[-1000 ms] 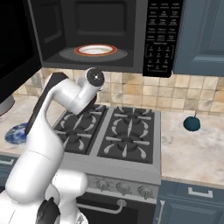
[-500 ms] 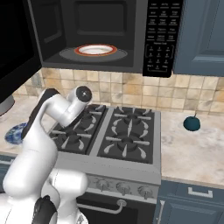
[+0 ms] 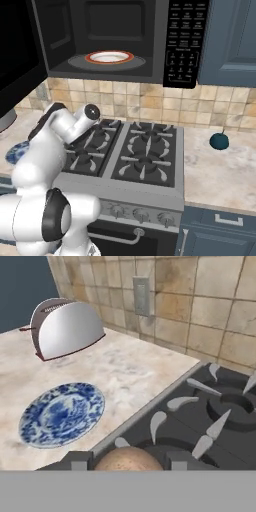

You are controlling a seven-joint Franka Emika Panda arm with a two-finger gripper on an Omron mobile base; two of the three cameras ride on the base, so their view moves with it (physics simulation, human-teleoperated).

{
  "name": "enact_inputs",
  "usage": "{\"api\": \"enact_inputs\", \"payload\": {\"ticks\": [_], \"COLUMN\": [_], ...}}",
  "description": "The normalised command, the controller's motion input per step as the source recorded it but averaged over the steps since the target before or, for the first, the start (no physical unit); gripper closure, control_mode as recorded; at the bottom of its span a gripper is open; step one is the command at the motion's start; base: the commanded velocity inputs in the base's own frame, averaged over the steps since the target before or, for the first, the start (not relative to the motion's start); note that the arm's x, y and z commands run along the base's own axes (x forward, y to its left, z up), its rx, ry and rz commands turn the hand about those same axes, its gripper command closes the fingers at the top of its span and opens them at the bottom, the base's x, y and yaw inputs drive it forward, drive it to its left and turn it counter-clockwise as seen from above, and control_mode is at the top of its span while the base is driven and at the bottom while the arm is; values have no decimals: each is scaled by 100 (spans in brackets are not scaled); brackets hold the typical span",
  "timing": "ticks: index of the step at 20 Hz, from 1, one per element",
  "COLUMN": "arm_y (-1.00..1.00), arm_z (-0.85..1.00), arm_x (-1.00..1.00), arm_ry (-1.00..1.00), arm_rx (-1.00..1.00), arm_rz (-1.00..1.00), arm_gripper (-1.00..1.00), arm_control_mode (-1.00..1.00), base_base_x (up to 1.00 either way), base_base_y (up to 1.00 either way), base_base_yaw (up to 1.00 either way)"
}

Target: Pick the egg from the microwave and place it on plate located on the counter.

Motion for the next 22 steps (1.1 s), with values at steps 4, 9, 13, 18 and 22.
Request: {"api": "enact_inputs", "payload": {"ticks": [4, 9, 13, 18, 22], "arm_y": [40, 49, 58, 44, 25], "arm_z": [-18, -25, -29, -15, -7], "arm_x": [0, 0, 0, 0, 0], "arm_ry": [-3, -8, -1, 0, 0], "arm_rx": [0, 0, 0, 0, 1], "arm_rz": [20, 24, 20, 13, 7], "arm_gripper": [100, 100, 100, 100, 100], "arm_control_mode": [-100, -100, -100, -100, -100], "base_base_x": [0, 0, 0, 0, 0], "base_base_y": [0, 0, 0, 0, 0], "base_base_yaw": [0, 0, 0, 0, 0]}}
